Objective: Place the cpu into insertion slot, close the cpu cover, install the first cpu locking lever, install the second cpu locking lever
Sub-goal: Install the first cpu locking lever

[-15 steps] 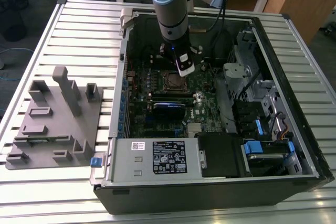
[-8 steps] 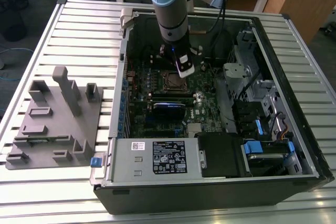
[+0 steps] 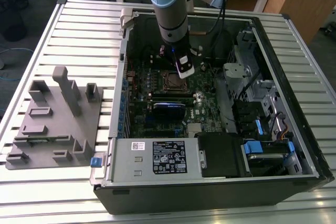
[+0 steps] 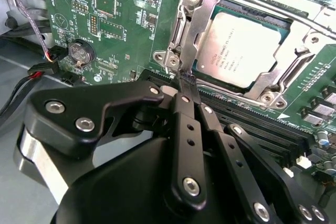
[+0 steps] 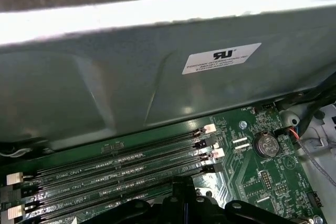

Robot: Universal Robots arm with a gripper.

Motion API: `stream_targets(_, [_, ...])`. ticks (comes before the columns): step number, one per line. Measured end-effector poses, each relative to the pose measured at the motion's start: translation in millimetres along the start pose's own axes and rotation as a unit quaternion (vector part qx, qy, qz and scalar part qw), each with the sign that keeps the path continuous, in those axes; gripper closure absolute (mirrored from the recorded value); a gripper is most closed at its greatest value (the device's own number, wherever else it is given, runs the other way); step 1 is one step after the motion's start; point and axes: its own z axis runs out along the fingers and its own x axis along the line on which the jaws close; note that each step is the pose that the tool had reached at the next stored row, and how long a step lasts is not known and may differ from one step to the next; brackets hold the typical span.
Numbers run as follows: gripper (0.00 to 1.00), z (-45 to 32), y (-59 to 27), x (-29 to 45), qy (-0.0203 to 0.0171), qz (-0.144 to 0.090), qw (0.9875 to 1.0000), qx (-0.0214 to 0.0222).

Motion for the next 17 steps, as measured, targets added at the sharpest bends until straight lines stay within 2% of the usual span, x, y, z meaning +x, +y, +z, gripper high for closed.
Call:
stream_targets(13, [0.89,1.4,-1.2,0.1,0.0000,0.000,1.0000,-0.0001])
stream_targets(17, [0.89,-1.7,-0.1,-0.5,-0.0001,0.000,1.0000,0.0000])
